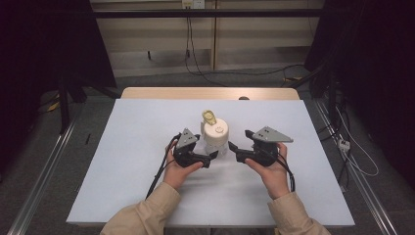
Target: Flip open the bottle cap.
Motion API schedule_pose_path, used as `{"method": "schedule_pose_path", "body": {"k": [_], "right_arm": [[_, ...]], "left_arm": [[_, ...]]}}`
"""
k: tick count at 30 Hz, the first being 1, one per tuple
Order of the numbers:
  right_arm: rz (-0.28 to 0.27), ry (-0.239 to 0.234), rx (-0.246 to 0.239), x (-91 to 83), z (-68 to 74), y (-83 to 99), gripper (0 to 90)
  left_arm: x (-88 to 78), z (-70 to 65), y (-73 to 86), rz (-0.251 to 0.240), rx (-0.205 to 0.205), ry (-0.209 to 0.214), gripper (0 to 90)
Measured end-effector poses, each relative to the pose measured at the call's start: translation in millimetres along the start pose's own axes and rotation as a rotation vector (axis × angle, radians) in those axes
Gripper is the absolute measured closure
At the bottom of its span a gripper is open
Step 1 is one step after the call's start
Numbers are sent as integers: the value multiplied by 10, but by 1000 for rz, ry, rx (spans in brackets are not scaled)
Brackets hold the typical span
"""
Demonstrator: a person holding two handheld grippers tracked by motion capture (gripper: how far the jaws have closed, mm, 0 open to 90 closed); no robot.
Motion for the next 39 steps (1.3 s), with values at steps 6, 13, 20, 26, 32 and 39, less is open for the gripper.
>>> {"method": "schedule_pose_path", "body": {"k": [6,13,20,26,32,39], "right_arm": [[1,-7,20,-104,-56,146,207],[9,-16,19,-145,-81,357,157],[17,-14,12,-198,-78,478,138],[16,-10,17,-247,-100,532,132],[34,-1,22,-302,-153,628,131],[30,14,33,-389,-209,681,133]], "left_arm": [[-166,11,14,0,-11,17,51],[-386,64,103,32,18,20,53],[-600,146,156,33,12,8,53],[-732,220,187,27,9,-9,53],[-831,285,220,32,12,-22,54],[-951,346,267,34,3,-36,54]]}}
Point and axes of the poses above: each handheld gripper's, and its own axes: x roughly forward along the jaws, y roughly out of its underside, z roughly to its left, the point moved 8 cm from there along x, roughly forward along the jaws, and after that the axes turned 1 degree about y, right-handed, at the moved point
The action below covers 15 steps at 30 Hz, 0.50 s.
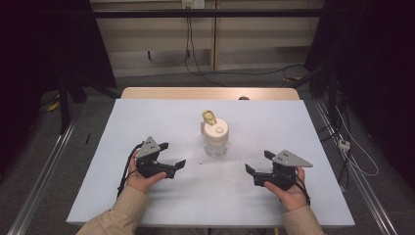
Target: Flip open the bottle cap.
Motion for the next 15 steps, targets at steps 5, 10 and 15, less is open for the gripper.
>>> {"method": "schedule_pose_path", "body": {"k": [5,10,15], "right_arm": [[-3,2,-6,-47,-25,20,133],[4,3,-5,-67,-38,47,135],[6,10,-7,-87,-62,68,135]], "left_arm": [[-87,20,20,-5,1,-2,54],[-158,54,45,-3,1,-4,55],[-227,103,67,-9,-16,-12,55]]}}
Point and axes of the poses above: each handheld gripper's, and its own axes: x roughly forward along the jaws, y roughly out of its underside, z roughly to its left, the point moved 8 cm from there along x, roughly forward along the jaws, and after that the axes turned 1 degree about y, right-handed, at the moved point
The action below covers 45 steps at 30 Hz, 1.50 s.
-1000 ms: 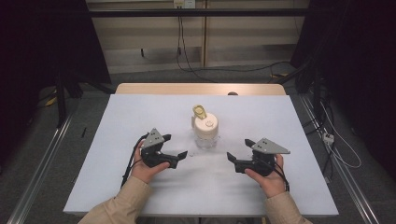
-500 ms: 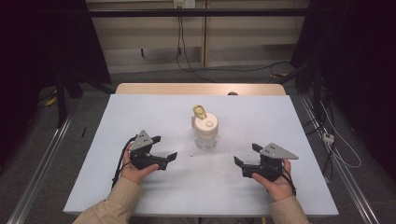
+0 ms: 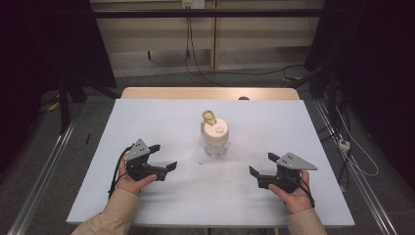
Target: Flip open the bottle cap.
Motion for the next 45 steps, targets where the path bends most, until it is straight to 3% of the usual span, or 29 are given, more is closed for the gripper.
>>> {"method": "schedule_pose_path", "body": {"k": [9,20,26,45], "right_arm": [[7,4,-2,-52,-37,50,136],[14,19,-3,-127,-100,107,139],[17,26,1,-155,-126,138,140],[30,38,-7,-163,-154,180,140]], "left_arm": [[-81,81,41,-2,-17,-16,55],[-200,145,102,14,-5,-31,56],[-276,184,139,7,-29,-41,56],[-379,201,167,6,-23,-53,56]]}}
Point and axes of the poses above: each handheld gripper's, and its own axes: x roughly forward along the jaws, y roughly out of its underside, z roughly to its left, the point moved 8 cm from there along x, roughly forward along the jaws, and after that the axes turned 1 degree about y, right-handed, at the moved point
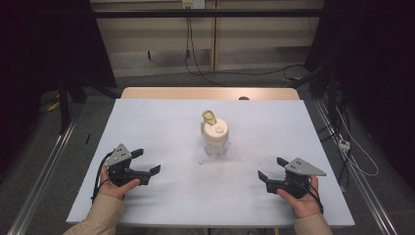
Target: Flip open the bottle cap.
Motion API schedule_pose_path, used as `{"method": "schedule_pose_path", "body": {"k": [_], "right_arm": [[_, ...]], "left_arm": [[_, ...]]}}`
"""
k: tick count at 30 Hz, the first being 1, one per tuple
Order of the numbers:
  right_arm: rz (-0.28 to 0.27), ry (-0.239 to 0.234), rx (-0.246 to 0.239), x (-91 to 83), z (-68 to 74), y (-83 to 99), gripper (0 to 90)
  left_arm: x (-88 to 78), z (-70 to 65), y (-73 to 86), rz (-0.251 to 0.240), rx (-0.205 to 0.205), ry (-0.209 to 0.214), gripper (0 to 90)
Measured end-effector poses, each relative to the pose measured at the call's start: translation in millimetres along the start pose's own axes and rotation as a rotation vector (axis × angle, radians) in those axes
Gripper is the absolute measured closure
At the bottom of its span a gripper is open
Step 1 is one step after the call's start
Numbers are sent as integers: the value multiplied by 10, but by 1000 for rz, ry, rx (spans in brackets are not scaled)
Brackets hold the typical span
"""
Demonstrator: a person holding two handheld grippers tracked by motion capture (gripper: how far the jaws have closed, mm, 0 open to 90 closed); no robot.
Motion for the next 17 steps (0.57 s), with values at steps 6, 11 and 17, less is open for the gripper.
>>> {"method": "schedule_pose_path", "body": {"k": [6,11,17], "right_arm": [[1,0,0,8,1,-1,140],[3,-1,0,22,1,2,140],[5,2,-3,26,-10,12,140]], "left_arm": [[-9,9,3,-2,-9,0,56],[-7,11,7,0,-7,-2,57],[-6,23,13,6,-3,-9,57]]}}
Point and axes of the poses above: each handheld gripper's, and its own axes: x roughly forward along the jaws, y roughly out of its underside, z roughly to its left, the point moved 8 cm from there along x, roughly forward along the jaws, and after that the axes turned 1 degree about y, right-handed, at the moved point
